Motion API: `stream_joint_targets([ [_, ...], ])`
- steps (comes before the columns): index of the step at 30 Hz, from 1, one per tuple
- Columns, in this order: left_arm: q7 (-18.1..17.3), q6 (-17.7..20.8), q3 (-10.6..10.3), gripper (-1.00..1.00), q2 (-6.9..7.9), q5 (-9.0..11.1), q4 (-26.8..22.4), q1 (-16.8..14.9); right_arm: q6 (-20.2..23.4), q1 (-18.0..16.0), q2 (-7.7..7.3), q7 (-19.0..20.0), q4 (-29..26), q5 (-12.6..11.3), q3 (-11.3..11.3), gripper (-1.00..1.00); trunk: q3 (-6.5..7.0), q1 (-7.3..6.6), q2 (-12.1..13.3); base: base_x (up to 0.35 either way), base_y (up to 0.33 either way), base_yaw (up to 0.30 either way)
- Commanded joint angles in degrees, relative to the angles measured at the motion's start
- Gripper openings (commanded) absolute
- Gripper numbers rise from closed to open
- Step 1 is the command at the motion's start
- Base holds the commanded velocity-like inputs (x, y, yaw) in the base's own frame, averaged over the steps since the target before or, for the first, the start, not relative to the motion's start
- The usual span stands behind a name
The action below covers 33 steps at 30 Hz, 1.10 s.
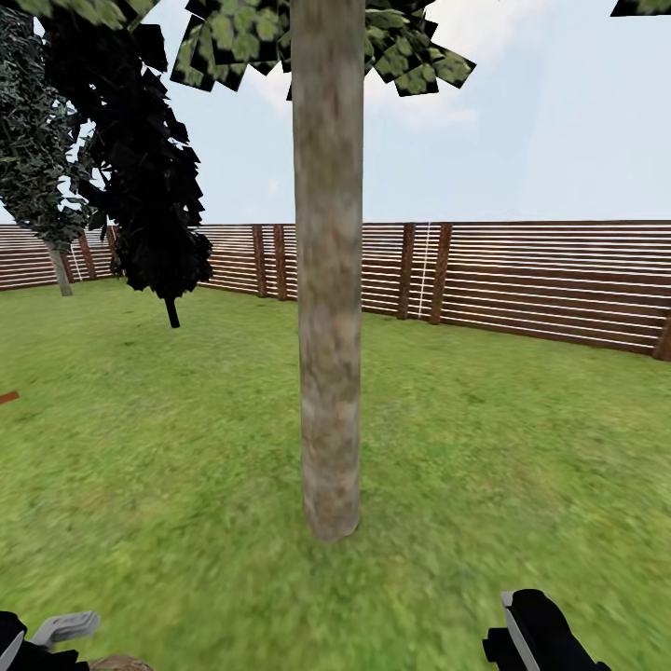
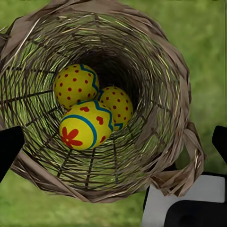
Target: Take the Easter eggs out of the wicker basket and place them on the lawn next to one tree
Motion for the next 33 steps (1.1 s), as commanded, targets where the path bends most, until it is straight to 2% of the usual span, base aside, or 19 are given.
stream_joint_targets([
  [1,-0.16,0.25,-0.18,1.0,0.07,0.43,-0.05,-0.04,0.27,-0.03,0.0,-0.01,-0.06,0.14,0.0,1.0,-0.25,0.22,-0.44,0.0,0.0,0.0],
  [9,-4.87,0.25,0.65,1.0,1.77,0.42,-0.15,-0.04,0.29,-0.03,0.0,-0.01,-0.06,0.14,0.0,1.0,-1.68,1.98,-3.65,0.0,0.0,0.0],
  [17,-5.05,0.18,0.68,1.0,1.92,0.22,0.06,-0.04,0.21,-0.03,0.07,-0.01,0.01,0.2,0.0,1.0,-3.12,3.73,-6.86,0.0,0.0,0.0],
  [26,-4.98,0.16,0.62,1.0,2.99,0.18,0.18,-0.04,0.21,-0.03,0.09,-0.04,0.03,0.23,0.08,1.0,-4.73,5.71,-10.47,0.0,0.0,0.0],
  [33,-4.98,0.08,0.6,1.0,3.18,0.19,0.19,-0.04,0.21,-0.03,0.16,-0.09,0.08,0.33,0.08,1.0,-5.99,7.25,-13.27,0.0,0.0,0.0],
])
